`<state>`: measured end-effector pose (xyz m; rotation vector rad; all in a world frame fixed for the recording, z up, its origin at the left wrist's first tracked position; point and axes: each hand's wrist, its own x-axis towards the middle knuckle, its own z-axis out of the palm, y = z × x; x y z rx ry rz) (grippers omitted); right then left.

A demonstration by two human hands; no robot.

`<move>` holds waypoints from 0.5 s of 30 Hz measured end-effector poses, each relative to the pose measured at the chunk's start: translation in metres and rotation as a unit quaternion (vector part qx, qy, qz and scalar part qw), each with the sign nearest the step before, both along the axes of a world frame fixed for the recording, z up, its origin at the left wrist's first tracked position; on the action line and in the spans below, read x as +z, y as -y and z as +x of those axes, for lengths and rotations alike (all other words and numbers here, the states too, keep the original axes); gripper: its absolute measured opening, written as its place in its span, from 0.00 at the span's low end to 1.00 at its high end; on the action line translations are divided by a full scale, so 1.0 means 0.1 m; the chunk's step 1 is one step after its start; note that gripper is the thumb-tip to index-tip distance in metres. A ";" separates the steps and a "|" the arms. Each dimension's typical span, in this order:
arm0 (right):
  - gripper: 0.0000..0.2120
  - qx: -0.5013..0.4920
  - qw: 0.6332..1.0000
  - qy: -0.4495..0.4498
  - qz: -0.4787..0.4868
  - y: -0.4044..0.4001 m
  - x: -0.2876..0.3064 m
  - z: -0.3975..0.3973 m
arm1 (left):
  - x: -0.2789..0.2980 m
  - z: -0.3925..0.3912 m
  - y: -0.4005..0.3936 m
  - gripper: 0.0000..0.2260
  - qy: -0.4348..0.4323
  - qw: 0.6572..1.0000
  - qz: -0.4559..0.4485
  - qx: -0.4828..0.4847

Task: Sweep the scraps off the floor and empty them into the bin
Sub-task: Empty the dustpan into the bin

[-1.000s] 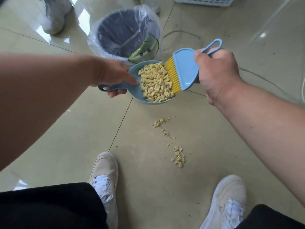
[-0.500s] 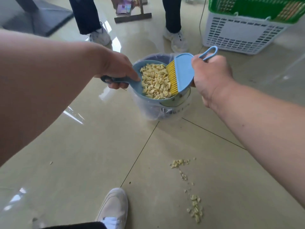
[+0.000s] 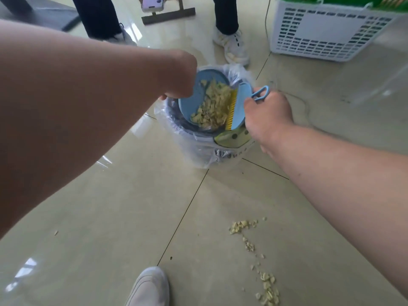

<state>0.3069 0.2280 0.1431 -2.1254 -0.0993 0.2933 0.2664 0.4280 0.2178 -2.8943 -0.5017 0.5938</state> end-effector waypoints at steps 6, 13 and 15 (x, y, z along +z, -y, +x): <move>0.12 0.014 1.000 0.002 0.012 0.07 -0.02 -0.06 | 0.02 -0.13 0.12 0.09 0.059 0.972 0.173 -0.149; 0.09 -0.085 0.979 -0.054 0.176 0.17 0.32 -0.21 | 0.19 -0.37 0.11 0.08 0.150 0.984 -0.037 0.089; 0.07 -0.123 0.964 -0.075 0.223 0.26 0.44 -0.27 | 0.23 -0.46 0.16 0.11 0.144 0.963 -0.158 0.165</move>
